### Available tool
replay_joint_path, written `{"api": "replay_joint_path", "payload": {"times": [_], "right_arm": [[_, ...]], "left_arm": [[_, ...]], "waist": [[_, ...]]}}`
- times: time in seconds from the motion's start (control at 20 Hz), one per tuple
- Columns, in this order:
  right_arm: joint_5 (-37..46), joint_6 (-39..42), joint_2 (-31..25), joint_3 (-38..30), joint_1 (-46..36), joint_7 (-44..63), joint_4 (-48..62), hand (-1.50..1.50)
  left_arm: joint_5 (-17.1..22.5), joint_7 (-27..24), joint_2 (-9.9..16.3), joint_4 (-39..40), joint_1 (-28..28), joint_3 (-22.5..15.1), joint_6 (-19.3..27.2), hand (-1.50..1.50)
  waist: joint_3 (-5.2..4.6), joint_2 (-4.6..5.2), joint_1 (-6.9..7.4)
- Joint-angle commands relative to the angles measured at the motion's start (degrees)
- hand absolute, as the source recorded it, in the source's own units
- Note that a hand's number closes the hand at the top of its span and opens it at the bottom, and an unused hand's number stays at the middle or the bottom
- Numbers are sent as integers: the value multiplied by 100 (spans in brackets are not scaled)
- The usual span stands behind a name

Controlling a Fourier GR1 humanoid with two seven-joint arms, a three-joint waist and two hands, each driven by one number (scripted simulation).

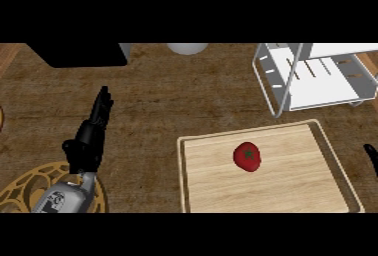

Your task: Pick the tomato from the tray and place it in the tiered basket

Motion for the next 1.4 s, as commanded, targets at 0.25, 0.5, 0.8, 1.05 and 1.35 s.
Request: {"api": "replay_joint_path", "payload": {"times": [0.25,0.5,0.8,1.05,1.35], "right_arm": [[2295,264,-1992,-657,1122,750,-1610,-150],[3360,165,-2759,-647,1343,2119,-2888,-150],[3488,85,-3561,-312,664,4616,-3770,-150],[3761,-216,-3787,966,-173,6135,-4151,-150],[3668,-298,-4180,2099,-2054,7521,-3660,-150]], "left_arm": [[-41,-84,85,-94,75,51,-61,0],[-168,-37,-30,-133,73,-83,29,0],[-125,169,11,-182,-186,-61,-178,0],[-129,27,-215,-74,-156,-63,-149,0],[-416,107,-340,76,-324,-192,-89,0]], "waist": [[-53,27,28],[-52,54,147],[-44,111,387],[-37,93,383],[-33,84,389]]}}
